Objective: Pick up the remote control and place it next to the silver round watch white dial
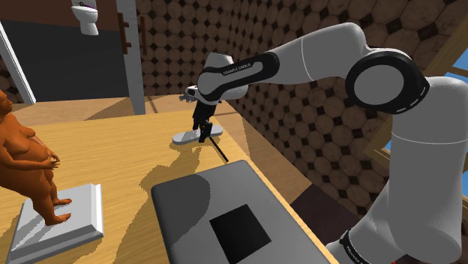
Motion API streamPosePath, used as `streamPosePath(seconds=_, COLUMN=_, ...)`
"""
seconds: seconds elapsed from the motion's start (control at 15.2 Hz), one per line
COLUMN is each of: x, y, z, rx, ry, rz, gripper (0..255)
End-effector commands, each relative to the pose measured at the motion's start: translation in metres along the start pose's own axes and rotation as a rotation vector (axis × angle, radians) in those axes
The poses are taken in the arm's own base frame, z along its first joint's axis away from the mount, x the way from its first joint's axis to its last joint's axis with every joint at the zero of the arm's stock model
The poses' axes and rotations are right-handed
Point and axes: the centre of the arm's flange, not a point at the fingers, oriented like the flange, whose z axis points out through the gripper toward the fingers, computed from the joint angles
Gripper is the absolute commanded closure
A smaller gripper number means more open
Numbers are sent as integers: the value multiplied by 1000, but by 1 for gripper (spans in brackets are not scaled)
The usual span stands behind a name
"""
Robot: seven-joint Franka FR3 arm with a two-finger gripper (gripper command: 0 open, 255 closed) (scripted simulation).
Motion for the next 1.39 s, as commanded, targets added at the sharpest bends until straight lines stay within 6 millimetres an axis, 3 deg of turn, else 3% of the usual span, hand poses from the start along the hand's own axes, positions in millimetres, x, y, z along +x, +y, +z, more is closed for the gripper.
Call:
streamPosePath(seconds=0.0, x=0, y=0, z=0, rx=0, ry=0, rz=0, gripper=0)
streamPosePath(seconds=0.07, x=0, y=0, z=0, rx=0, ry=0, rz=0, gripper=0)
streamPosePath(seconds=0.13, x=0, y=0, z=0, rx=0, ry=0, rz=0, gripper=255)
streamPosePath(seconds=0.73, x=0, y=0, z=0, rx=0, ry=0, rz=0, gripper=255)
streamPosePath(seconds=1.32, x=8, y=-1, z=-47, rx=0, ry=0, rz=0, gripper=255)
